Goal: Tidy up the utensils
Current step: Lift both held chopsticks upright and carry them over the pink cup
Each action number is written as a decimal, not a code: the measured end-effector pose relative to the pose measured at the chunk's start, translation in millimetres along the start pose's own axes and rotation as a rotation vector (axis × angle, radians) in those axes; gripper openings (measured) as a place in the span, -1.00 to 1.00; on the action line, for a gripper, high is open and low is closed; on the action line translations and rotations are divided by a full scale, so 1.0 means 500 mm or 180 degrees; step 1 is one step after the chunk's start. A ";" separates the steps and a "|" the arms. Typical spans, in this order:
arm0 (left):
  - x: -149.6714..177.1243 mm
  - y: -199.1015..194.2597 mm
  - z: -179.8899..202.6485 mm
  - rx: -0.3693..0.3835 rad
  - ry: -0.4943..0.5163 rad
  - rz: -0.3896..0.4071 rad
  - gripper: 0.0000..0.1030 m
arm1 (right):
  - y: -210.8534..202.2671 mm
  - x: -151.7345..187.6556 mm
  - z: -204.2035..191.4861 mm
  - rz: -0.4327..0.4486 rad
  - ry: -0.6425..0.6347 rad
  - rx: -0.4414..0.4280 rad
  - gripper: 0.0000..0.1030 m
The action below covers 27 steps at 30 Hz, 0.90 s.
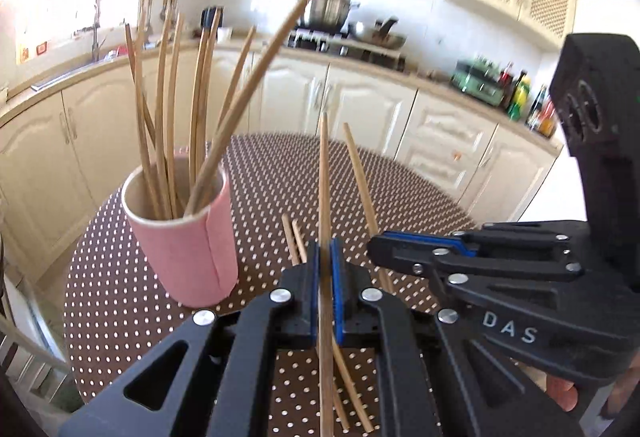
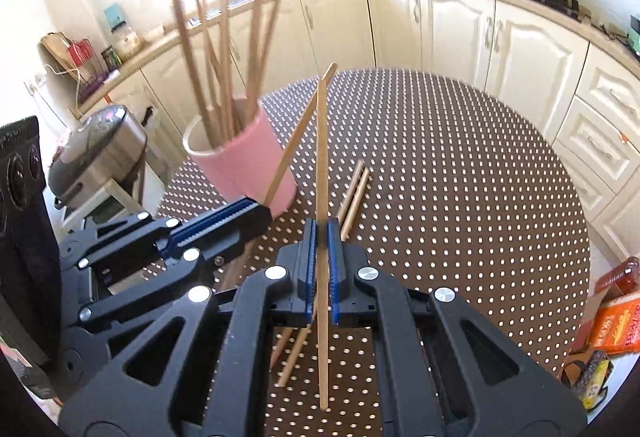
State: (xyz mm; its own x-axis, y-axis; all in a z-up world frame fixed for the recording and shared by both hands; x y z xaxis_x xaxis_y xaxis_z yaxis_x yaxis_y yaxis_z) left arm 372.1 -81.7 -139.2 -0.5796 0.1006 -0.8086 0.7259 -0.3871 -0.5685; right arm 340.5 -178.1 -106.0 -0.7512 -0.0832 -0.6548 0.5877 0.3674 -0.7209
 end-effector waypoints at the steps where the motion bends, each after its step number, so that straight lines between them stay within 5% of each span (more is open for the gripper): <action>1: 0.001 -0.018 -0.005 0.0028 0.0005 0.0064 -0.88 | -0.008 -0.005 -0.002 0.0046 0.0002 -0.0006 -0.88; 8: -0.008 -0.074 0.003 0.0198 0.0037 0.0389 -0.88 | -0.033 -0.021 -0.012 0.0090 -0.0079 0.0002 -0.88; 27: -0.018 -0.095 -0.018 0.0375 0.0009 0.0566 -0.88 | -0.054 -0.079 -0.090 0.0353 -0.0390 -0.0083 -0.88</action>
State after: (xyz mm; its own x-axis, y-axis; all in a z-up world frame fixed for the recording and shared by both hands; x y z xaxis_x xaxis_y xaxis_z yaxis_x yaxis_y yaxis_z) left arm 346.2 -55.9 -106.3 -0.4451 0.0236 -0.8952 0.7683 -0.5034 -0.3953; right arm 340.7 -142.8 -50.6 -0.6391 -0.1525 -0.7539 0.6557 0.4043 -0.6376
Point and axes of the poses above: each gripper's, at about its wrist camera, not at the fingertips, and y roughly the way its jaws point, z to its right, x to its underside, the point moved 8 cm from there along y, roughly the way its jaws point, and after that the axes turned 1 degree about -x, right-handed, at the moved point
